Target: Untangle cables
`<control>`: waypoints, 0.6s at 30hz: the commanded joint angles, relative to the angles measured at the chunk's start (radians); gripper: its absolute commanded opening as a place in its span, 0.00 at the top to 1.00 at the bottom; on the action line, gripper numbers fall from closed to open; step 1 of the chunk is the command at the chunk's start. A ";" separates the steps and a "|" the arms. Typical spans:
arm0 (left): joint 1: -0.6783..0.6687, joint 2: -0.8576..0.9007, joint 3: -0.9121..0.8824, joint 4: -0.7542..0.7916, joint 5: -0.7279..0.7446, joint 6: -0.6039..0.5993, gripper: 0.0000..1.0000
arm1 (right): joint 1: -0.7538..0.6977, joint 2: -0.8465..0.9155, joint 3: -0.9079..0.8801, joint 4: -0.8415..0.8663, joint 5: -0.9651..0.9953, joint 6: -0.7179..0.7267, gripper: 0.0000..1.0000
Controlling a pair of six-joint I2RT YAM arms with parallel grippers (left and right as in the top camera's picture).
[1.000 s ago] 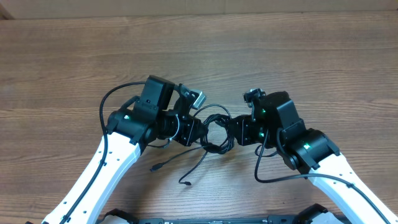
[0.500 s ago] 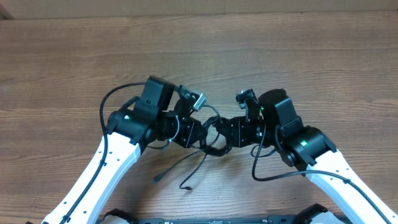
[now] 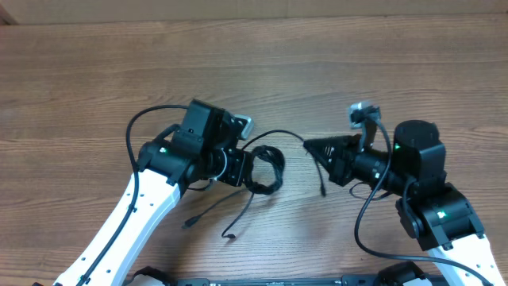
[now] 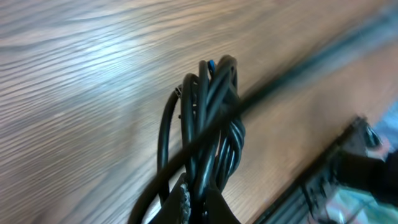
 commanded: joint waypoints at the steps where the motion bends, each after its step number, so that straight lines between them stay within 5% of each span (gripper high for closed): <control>1: -0.030 -0.006 -0.002 0.002 0.167 0.156 0.96 | -0.018 0.001 0.020 0.021 0.097 -0.068 0.96; 8: -0.103 -0.006 -0.002 0.013 0.326 0.346 0.96 | -0.018 0.096 0.020 -0.026 0.345 -0.127 0.96; 11: -0.113 -0.006 -0.002 0.048 0.328 0.348 0.96 | -0.018 0.144 0.020 -0.067 0.328 -0.106 0.51; 14: -0.110 -0.006 -0.002 0.084 0.314 0.293 0.96 | -0.018 0.170 0.020 -0.122 0.326 -0.074 0.19; 18: -0.109 -0.006 -0.002 0.141 0.197 0.150 0.96 | -0.018 0.163 0.020 -0.199 0.325 -0.048 0.06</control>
